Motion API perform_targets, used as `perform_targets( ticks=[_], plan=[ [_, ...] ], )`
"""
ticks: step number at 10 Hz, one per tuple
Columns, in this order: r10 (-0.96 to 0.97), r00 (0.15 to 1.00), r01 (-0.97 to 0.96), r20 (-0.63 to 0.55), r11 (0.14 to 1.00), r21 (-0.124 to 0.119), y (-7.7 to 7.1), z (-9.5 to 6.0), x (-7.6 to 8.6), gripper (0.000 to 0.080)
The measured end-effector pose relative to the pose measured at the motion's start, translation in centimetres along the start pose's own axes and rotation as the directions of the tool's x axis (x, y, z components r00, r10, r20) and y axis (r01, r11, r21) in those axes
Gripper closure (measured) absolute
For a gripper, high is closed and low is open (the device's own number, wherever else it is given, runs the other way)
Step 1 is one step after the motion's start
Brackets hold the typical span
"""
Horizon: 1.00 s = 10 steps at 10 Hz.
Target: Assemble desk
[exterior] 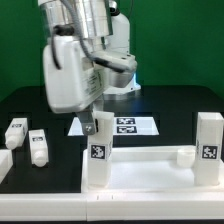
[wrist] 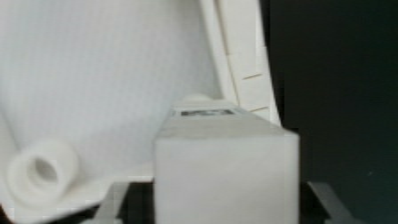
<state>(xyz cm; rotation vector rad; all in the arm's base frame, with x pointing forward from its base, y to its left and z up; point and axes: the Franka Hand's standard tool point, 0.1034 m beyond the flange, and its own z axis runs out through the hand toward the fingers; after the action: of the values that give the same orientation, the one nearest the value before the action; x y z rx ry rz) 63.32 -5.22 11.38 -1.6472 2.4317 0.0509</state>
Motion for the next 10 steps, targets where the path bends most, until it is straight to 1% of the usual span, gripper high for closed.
perform_targets(
  ticks=[1,2,3,4,5,6,7,9,10],
  plan=[
    [0.053,0.999,-0.053,0.004,0.999,0.007,0.0,0.0,0.0,0.0509],
    [0.024,1.0,-0.024,0.004,1.0,0.005,0.0,0.0,0.0,0.0509],
    [-0.064,0.998,0.064,-0.004,0.998,0.003,0.1,0.1,0.0,0.0415],
    [-0.235,0.972,0.235,-0.007,0.972,-0.001,0.2,0.2,-0.3,0.0247],
    [-0.38,0.925,0.38,-0.004,0.925,-0.007,0.3,0.2,-0.7,0.0247],
    [-0.531,0.847,0.531,0.008,0.846,-0.043,0.6,0.2,-1.2,0.0166],
    [-0.582,0.813,0.582,0.005,0.813,-0.034,0.4,0.2,-1.0,0.0154],
    [-0.689,0.724,0.689,0.009,0.724,-0.036,0.4,0.2,-0.9,0.0151],
    [-0.783,0.622,0.783,0.014,0.621,-0.035,0.4,0.2,-0.9,0.015]
  ],
)
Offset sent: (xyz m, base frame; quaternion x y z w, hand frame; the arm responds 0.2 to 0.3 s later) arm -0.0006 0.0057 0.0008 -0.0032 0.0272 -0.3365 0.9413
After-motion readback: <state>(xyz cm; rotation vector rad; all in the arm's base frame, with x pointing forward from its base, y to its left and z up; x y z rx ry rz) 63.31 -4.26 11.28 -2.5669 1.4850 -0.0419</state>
